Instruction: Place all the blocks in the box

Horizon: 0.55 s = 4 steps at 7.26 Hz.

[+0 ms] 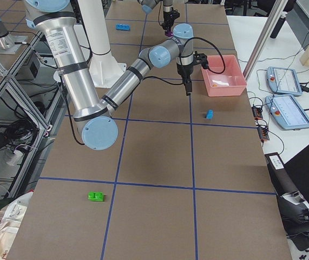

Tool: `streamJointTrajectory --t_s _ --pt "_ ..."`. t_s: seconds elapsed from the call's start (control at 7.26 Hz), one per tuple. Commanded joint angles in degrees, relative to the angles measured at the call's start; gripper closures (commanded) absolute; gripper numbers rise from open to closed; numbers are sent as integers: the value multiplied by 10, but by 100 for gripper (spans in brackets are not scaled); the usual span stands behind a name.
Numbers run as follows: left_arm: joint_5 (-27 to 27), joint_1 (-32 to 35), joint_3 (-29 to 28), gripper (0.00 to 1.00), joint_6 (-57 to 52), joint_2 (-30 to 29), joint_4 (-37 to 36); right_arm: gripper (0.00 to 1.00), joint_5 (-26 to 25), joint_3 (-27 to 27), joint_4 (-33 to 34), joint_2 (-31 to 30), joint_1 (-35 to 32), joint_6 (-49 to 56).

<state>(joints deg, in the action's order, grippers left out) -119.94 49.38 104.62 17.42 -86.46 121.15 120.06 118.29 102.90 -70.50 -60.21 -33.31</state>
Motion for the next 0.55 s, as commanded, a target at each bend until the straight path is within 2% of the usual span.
streamJointTrajectory --t_s 0.0,0.14,0.28,0.41 --pt "27 26 67 98 185 -12 -3 1 0 -3 -2 0 0 0" --pt "39 29 75 98 263 -54 -12 1 0 -4 -2 0 0 1" --pt "39 30 72 99 294 -109 -53 1 0 -5 -3 0 1 0" --pt "39 31 72 100 326 -179 -130 1 0 -5 -4 0 0 0"
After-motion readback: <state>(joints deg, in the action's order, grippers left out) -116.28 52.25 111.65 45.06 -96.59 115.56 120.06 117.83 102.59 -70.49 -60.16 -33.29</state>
